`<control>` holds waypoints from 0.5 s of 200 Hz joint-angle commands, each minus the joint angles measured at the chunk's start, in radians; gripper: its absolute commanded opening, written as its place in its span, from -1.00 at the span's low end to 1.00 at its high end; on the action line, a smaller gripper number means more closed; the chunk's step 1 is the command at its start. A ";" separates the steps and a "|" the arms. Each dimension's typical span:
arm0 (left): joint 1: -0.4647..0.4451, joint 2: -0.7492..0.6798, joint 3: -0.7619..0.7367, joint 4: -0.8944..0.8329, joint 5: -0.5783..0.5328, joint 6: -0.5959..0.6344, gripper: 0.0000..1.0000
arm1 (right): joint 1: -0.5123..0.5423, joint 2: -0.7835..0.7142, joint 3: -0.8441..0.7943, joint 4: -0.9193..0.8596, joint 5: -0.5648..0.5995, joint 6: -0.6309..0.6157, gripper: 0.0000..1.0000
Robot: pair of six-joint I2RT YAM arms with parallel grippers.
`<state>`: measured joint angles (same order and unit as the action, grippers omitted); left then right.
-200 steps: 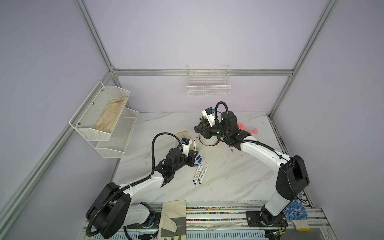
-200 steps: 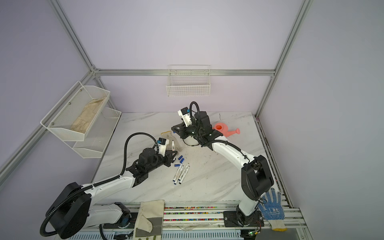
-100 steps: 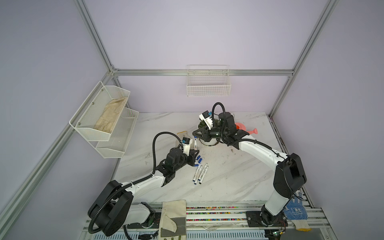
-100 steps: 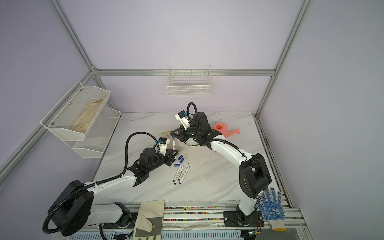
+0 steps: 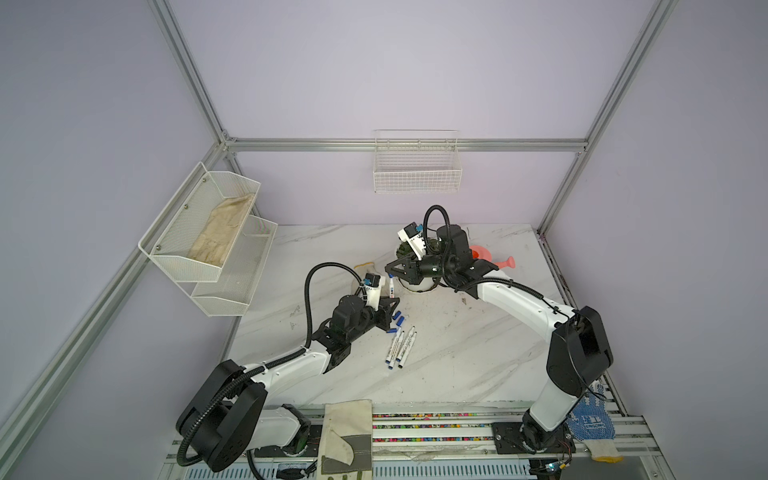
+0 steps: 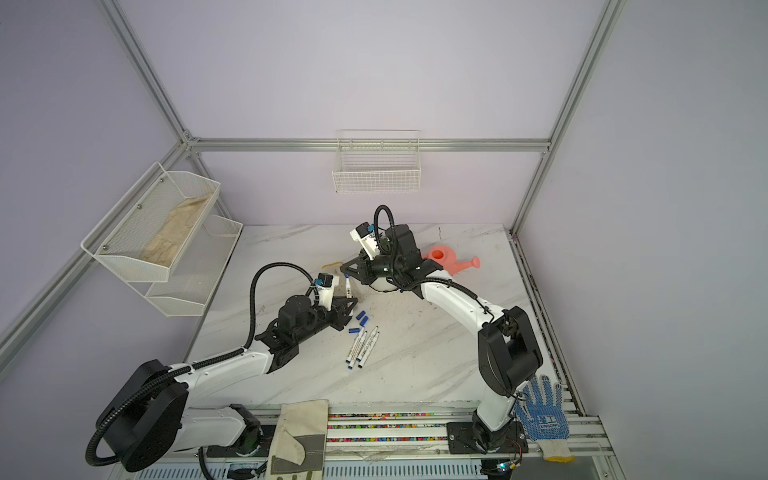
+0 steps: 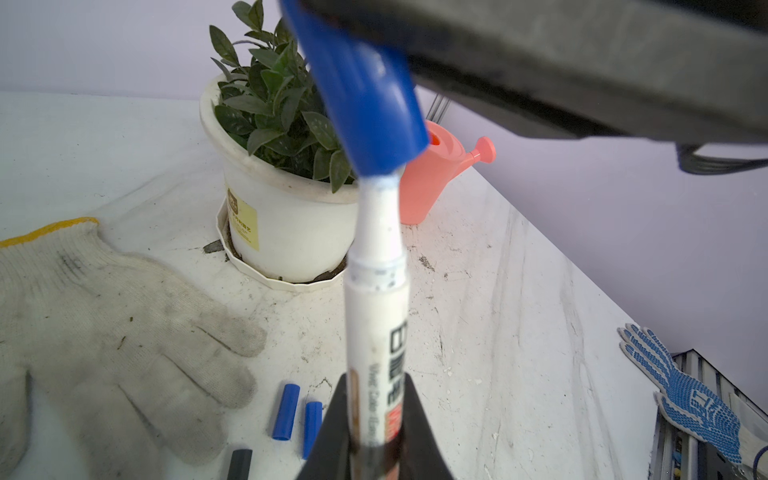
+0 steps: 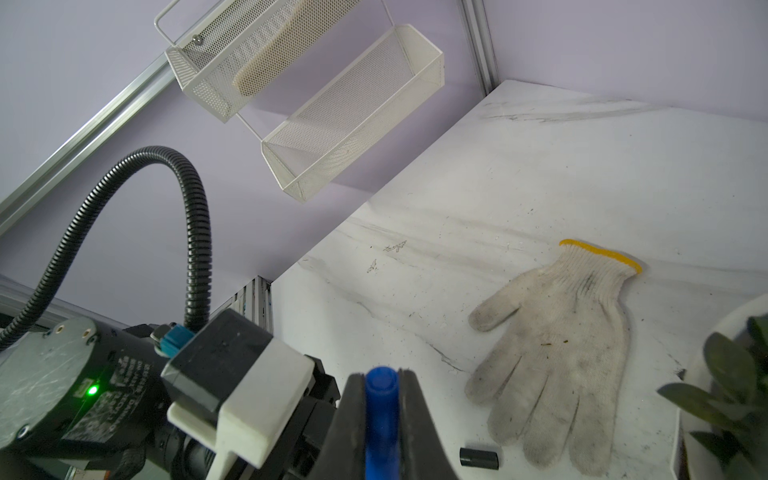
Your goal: Insert the pens into the pen caps
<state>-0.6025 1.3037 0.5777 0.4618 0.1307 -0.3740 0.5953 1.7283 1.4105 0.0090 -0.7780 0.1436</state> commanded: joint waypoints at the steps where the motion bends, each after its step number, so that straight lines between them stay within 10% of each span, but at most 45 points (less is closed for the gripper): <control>1: -0.005 -0.022 0.053 0.069 -0.007 0.004 -1.00 | 0.003 0.011 0.012 -0.026 -0.009 -0.027 -1.00; 100: 0.019 -0.002 0.065 0.268 -0.064 -0.096 -1.00 | -0.011 -0.048 -0.015 -0.072 -0.078 -0.041 -1.00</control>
<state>-0.6052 1.3052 0.5777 0.5236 0.1055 -0.4141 0.5949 1.7233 1.4109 -0.0010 -0.8089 0.1173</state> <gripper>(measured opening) 0.134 0.133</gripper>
